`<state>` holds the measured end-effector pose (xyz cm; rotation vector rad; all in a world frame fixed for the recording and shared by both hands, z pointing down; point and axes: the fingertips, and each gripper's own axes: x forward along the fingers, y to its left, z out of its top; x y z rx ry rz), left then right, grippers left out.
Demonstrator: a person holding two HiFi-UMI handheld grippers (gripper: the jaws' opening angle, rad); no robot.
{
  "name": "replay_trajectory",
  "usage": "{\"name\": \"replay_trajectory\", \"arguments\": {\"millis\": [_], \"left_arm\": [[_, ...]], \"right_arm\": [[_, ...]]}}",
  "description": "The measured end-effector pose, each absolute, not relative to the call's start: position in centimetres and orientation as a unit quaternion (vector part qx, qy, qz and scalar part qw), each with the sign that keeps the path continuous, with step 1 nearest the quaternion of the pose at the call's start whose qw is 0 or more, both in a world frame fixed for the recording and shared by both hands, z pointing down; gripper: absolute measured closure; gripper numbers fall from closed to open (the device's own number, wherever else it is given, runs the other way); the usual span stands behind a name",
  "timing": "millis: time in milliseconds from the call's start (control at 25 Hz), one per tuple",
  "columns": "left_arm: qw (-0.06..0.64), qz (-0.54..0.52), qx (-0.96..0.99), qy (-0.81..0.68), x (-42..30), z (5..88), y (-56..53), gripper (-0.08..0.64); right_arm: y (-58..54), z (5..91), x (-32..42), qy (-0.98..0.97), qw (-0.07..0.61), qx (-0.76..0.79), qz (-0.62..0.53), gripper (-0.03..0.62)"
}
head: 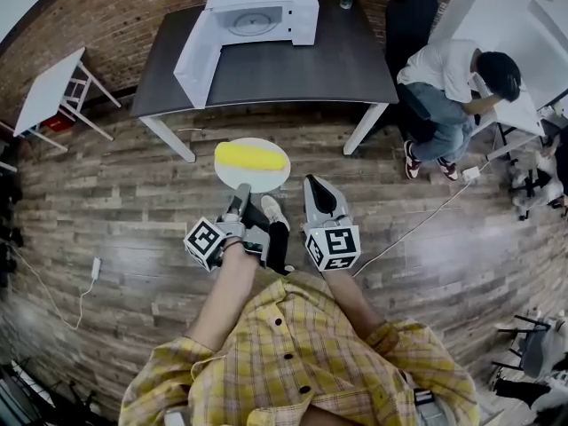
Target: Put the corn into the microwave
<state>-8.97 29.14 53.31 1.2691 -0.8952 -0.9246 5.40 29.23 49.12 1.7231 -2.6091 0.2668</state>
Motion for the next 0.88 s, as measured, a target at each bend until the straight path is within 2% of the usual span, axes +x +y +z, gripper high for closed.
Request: {"name": "replay_trajectory", "arguments": {"millis": [880], "left_arm": [[0.619, -0.414, 0.535, -0.400, -7.1, 53.2, 9.0, 0.546]], "right_arm": [[8.1, 47.2, 6.9, -0.843, 0.012, 0.533, 0.075, 0.588]]}}
